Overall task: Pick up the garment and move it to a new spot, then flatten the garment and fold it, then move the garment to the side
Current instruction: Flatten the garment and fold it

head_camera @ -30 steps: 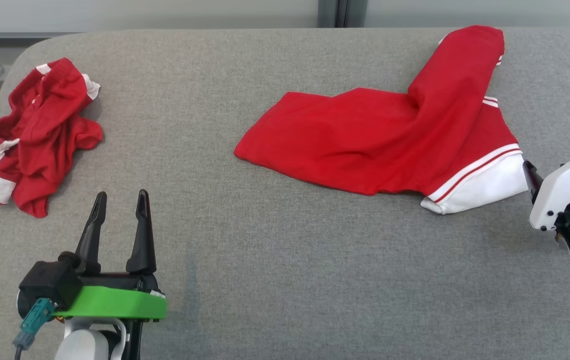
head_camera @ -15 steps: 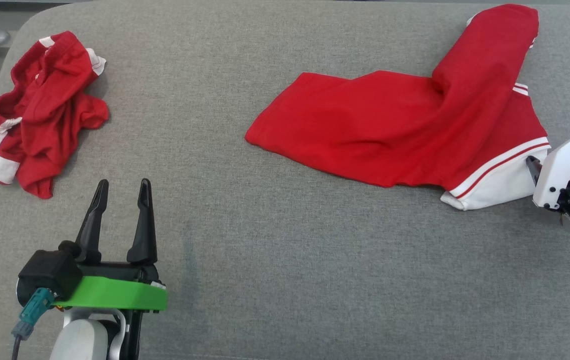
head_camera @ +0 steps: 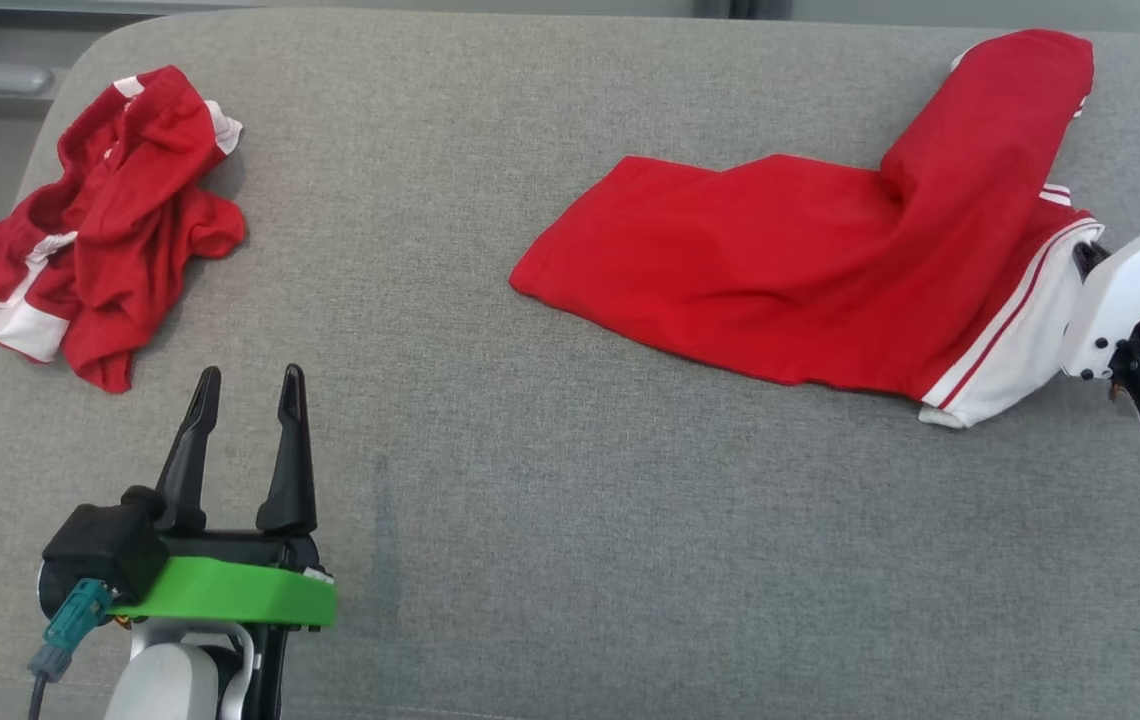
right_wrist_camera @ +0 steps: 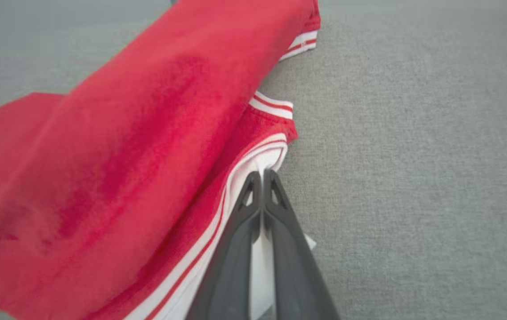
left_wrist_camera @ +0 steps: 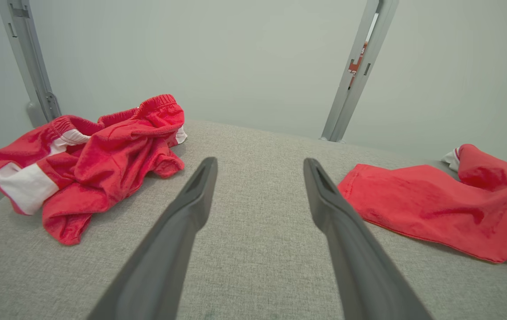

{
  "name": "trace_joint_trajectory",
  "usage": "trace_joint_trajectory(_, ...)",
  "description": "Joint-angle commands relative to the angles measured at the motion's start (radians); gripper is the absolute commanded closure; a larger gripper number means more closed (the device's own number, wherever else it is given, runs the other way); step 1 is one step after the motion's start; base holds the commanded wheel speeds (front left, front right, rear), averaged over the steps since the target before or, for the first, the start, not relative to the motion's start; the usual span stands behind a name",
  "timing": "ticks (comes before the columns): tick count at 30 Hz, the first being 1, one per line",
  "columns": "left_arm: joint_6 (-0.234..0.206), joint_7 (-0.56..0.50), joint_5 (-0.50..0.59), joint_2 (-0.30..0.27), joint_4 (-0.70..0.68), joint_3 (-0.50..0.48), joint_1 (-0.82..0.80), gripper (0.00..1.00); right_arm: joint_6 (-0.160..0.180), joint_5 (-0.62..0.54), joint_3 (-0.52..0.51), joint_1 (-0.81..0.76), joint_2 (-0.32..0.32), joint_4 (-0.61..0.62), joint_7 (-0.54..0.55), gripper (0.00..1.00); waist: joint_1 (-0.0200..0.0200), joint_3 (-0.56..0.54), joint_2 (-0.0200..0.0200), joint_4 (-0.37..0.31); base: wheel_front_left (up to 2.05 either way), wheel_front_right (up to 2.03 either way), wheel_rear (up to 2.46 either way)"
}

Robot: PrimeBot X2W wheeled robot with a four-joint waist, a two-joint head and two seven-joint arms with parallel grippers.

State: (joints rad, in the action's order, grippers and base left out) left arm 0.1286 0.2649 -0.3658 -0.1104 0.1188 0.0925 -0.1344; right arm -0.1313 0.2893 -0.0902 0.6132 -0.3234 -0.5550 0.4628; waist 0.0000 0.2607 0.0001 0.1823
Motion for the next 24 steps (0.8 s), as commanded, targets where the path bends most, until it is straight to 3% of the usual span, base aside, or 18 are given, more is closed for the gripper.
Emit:
trace_joint_trajectory(1,0.003,-0.001,0.004,-0.001,0.002,-0.009,0.013,0.00,0.001,0.010,0.008,-0.036,0.012,0.053,-0.015,1.00,0.0000,-0.021,-0.0001,-0.006,0.00,0.00,0.00)
trace_joint_trajectory(10,0.002,-0.001,0.008,0.008,-0.009,-0.025,0.044,0.00,0.001,-0.005,-0.033,-0.311,0.117,0.608,0.112,1.00,0.0000,-0.074,-0.0001,-0.052,0.00,0.00,0.00)
trace_joint_trajectory(14,0.000,-0.001,0.008,0.012,-0.015,-0.024,0.049,0.00,0.001,-0.026,-0.087,-0.423,0.179,0.776,0.182,1.00,0.0000,-0.078,-0.0001,-0.076,0.00,0.00,0.00)
trace_joint_trajectory(19,0.000,-0.001,0.007,0.011,-0.017,-0.018,0.031,0.00,0.001,-0.038,-0.155,-0.455,0.203,0.753,0.202,1.00,0.0000,-0.063,-0.0001,-0.092,0.00,0.00,0.00)
trace_joint_trajectory(24,0.001,-0.001,0.005,0.000,-0.017,-0.003,0.001,0.00,0.001,-0.080,-0.198,-0.372,0.163,0.575,0.134,1.00,0.0000,-0.024,-0.0001,-0.086,0.00,0.00,0.00)
